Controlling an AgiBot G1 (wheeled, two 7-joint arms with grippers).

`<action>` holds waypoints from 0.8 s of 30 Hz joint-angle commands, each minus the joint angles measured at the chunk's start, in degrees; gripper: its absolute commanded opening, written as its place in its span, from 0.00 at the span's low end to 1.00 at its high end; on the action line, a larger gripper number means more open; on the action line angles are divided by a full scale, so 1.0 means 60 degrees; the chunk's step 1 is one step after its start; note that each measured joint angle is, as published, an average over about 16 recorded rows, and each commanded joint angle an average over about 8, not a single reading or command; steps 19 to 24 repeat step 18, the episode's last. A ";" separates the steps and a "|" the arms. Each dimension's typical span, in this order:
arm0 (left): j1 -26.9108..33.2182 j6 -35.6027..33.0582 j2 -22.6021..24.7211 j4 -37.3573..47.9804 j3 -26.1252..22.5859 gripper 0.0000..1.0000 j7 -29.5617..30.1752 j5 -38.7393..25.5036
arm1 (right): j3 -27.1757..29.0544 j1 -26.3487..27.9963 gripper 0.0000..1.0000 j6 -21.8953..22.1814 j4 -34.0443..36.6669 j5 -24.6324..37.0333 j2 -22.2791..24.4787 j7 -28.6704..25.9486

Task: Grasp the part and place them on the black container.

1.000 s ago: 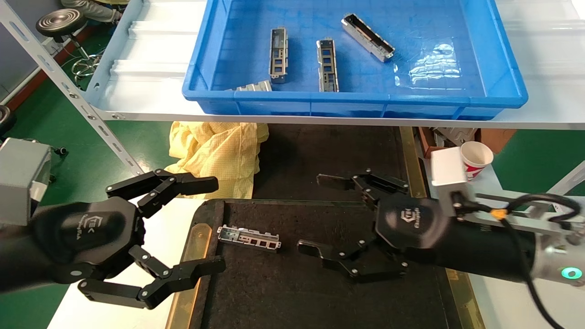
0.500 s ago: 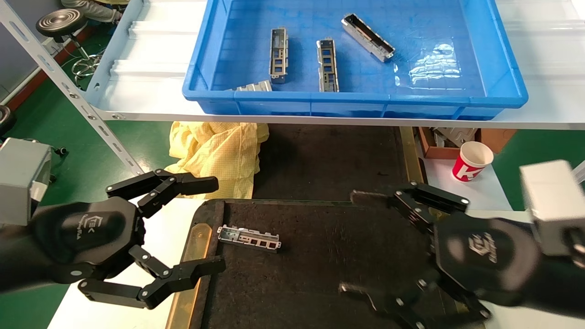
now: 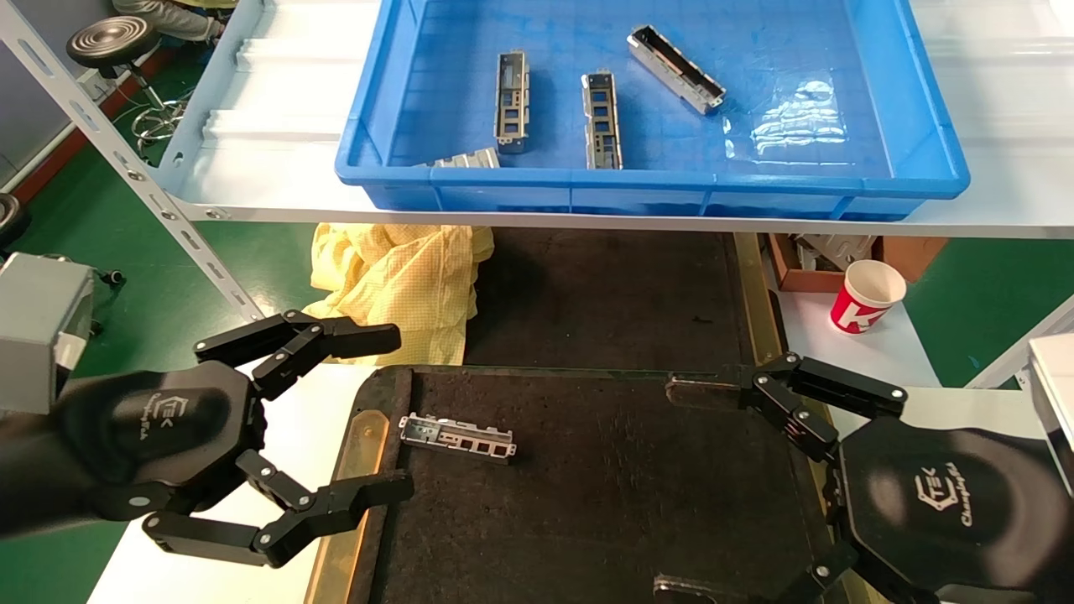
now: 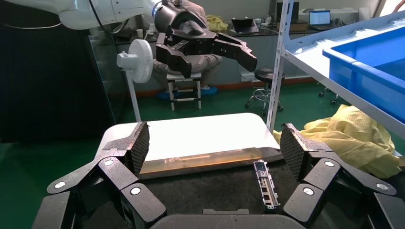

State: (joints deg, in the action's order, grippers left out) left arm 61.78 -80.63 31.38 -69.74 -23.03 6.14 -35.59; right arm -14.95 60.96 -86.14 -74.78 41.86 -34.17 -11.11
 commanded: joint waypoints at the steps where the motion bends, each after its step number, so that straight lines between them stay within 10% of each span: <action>1: 0.0000 0.0000 0.0000 0.0000 0.0000 1.00 0.0000 0.0000 | -0.0034 0.0017 1.00 0.0014 0.0040 0.0001 -0.0027 0.0015; 24: 0.0000 0.0000 0.0000 0.0000 0.0000 1.00 0.0000 0.0000 | -0.0165 0.0092 1.00 0.0070 0.0188 0.0001 -0.0131 0.0067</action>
